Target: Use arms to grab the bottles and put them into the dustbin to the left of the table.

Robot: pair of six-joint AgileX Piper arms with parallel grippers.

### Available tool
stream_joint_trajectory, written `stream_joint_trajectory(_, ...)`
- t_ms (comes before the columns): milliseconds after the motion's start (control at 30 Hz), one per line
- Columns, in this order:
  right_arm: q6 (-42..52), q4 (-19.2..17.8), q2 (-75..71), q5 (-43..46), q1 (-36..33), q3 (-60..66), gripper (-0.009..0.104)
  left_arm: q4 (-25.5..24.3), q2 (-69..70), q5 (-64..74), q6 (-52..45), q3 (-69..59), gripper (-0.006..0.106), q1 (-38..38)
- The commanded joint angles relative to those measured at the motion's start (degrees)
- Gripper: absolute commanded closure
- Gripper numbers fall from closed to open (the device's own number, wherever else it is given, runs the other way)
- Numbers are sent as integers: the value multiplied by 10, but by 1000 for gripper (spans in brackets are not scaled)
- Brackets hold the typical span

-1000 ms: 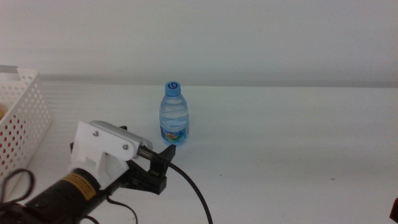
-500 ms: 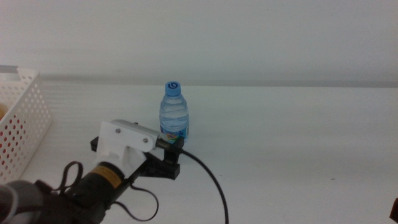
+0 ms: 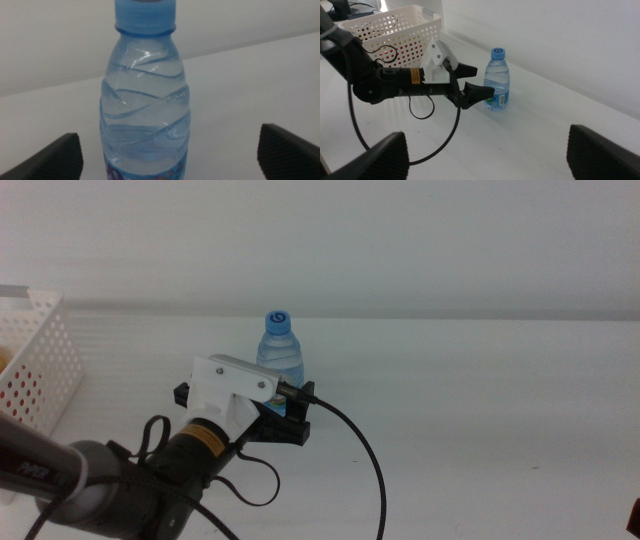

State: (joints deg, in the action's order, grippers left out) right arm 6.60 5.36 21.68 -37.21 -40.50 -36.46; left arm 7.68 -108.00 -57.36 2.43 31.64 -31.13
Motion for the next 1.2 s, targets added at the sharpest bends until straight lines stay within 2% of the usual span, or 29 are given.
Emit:
stream_joint_trajectory(0,2,-3,-1,7,0,4,12,7,-9,0,4,11,7,-3)
stream_joint_trajectory(800,2,-3,-1,7,0,4,12,14,-98,47,4,130,7,-3)
stream_joint_trajectory(967,2,-3,-1,7,0,4,12,35,-123,45,2,155,7,-3)
stream_joint_trajectory(1167,2,-3,-1,7,0,4,12,63,-137,43,-46,180,7,-3)
